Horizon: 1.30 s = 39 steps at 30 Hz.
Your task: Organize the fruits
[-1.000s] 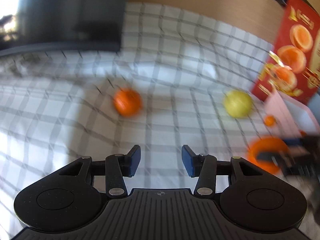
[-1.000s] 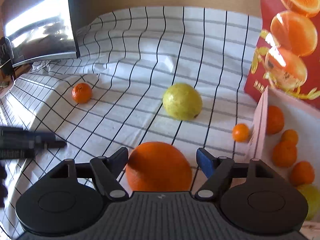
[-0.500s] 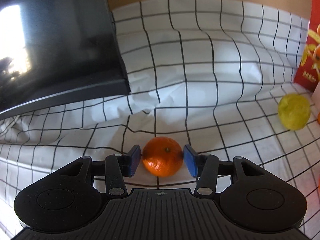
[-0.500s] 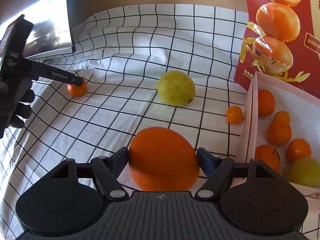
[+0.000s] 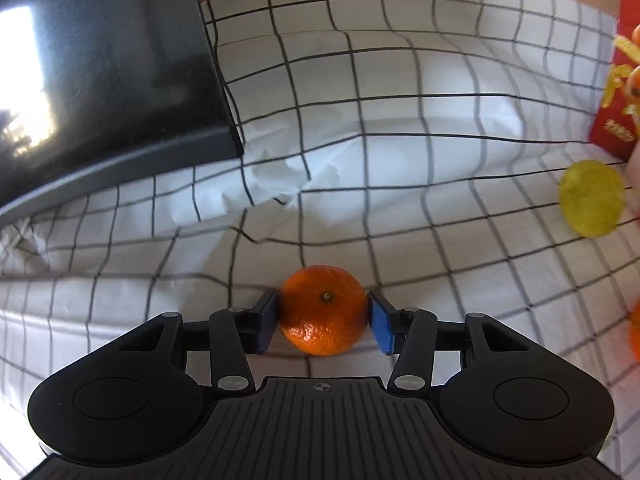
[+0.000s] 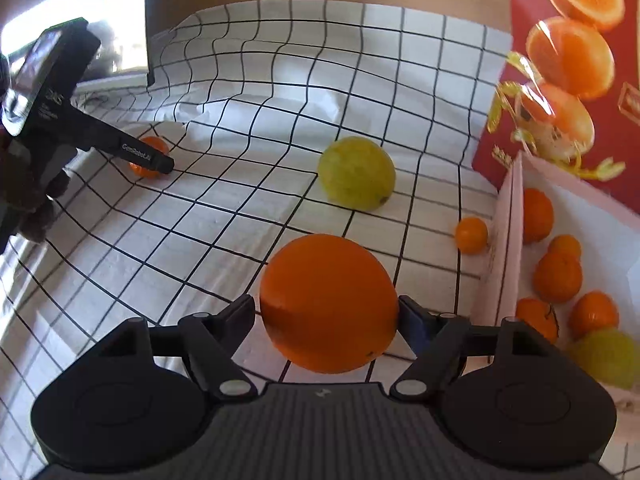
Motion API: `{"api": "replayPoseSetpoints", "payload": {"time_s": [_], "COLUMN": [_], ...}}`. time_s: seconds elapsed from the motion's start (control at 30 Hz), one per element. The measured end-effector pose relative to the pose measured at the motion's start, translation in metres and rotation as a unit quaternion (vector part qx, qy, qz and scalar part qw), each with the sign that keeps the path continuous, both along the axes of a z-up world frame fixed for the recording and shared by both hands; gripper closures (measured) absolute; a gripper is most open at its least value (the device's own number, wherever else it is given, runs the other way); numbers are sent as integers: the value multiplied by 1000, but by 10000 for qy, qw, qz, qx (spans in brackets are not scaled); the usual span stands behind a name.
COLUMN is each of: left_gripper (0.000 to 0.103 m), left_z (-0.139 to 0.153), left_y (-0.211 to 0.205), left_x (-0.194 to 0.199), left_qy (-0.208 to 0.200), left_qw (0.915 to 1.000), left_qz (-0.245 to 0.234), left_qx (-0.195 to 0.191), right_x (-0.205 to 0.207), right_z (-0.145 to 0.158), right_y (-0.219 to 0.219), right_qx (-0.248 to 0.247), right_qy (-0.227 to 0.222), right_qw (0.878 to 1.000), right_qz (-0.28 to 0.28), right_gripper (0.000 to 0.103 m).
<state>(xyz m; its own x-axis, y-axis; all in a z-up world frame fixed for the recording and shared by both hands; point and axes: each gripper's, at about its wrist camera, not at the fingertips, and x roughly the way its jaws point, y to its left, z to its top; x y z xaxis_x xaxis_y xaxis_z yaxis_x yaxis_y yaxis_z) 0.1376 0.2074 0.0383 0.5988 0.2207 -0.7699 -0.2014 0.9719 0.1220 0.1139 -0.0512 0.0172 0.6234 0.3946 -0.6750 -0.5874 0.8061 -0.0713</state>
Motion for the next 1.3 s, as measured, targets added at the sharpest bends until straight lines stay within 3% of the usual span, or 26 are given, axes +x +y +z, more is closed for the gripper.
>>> {"api": "replayPoseSetpoints", "payload": {"time_s": [0.23, 0.43, 0.8, 1.0, 1.3], "left_gripper": [50, 50, 50, 50, 50], "left_z": [10, 5, -2, -8, -17], "left_y": [-32, -76, -118, -131, -135], "left_x": [-57, -95, -109, -125, -148], "left_qy": [-234, -100, -127, -244, -469], "left_qw": [9945, 9847, 9793, 9767, 9722], "left_qz": [-214, -535, -728, -622, -245], "left_qx": [-998, -1658, -1887, -2039, -2280], "right_x": [4, 4, -45, -80, -103], "right_z": [-9, -7, -4, -8, -12], "right_y": [8, 8, -33, -64, -69], "right_qx": [-286, -244, 154, 166, 51], "right_qy": [-143, -61, 787, 767, 525], "right_qw": [9995, 9995, 9937, 9906, 9948], "right_qz": [43, -192, -778, -1125, -874], "right_gripper": [25, 29, 30, 29, 29]}}
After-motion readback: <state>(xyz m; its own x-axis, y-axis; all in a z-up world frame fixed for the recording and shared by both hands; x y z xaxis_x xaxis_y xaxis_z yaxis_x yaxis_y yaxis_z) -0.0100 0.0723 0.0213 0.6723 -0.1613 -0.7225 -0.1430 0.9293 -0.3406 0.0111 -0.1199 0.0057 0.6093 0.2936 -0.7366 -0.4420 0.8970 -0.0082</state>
